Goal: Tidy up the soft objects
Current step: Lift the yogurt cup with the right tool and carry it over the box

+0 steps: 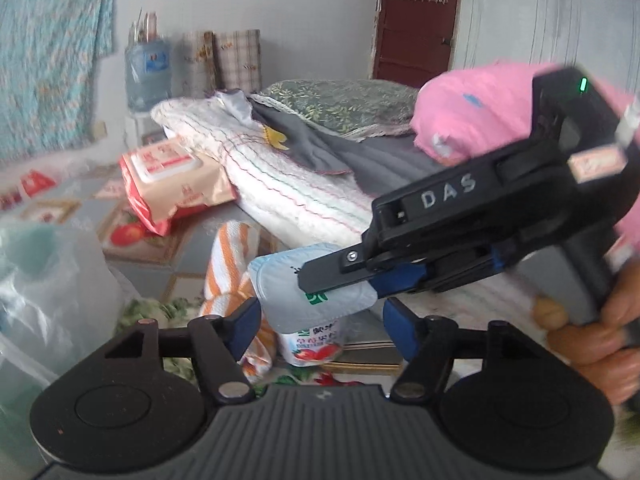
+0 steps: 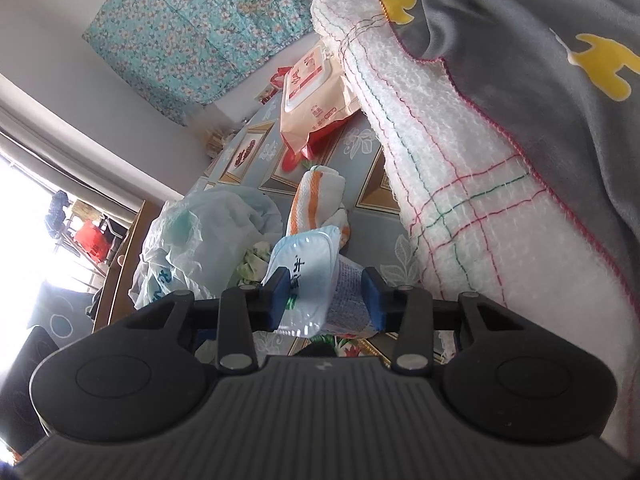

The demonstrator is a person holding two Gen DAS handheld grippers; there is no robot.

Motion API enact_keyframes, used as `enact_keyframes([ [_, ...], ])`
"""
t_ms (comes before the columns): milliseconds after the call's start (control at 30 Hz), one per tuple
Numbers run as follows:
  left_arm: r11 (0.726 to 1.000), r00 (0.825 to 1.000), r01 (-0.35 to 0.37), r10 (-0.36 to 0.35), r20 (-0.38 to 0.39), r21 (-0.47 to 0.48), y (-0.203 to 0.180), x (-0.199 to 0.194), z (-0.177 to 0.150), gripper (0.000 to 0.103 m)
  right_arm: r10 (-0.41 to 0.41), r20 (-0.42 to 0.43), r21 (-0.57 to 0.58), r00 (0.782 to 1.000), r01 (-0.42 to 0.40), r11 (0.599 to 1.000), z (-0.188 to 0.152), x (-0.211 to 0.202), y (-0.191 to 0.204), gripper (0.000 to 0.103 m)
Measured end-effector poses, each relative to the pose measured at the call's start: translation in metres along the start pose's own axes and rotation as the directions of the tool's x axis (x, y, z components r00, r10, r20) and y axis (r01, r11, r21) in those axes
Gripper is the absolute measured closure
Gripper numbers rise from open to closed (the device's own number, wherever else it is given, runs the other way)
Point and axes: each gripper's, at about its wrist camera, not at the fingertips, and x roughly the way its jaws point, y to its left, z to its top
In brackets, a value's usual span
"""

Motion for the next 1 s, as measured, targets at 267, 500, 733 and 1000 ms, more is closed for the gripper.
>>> enact_keyframes([
  [267, 0.998, 0.998, -0.061, 0.060, 0.033, 0.024, -0.004, 0.007, 0.002, 0.039, 0.009, 0.031, -0.018, 0.999, -0.008, 1.000, 0.001, -0.004, -0.002, 0.073],
  [500, 0.998, 0.996, -0.053, 0.054, 0.068, -0.015, -0.002, 0.005, 0.005, 0.039, 0.009, 0.056, -0.044, 0.998, -0.007, 0.999, 0.001, -0.012, 0.005, 0.076],
  [733, 0.998, 0.990, -0.054, 0.058, 0.127, -0.040, 0.001, -0.008, 0.015, 0.039, 0.025, 0.087, -0.077, 0.996, -0.019, 0.997, 0.007, -0.023, 0.018, 0.076],
  [1000, 0.989, 0.965, -0.104, 0.125, 0.232, -0.101, 0.018, -0.045, 0.036, 0.039, 0.072, 0.110, -0.188, 0.991, -0.050, 0.981, 0.025, -0.036, 0.068, 0.075],
])
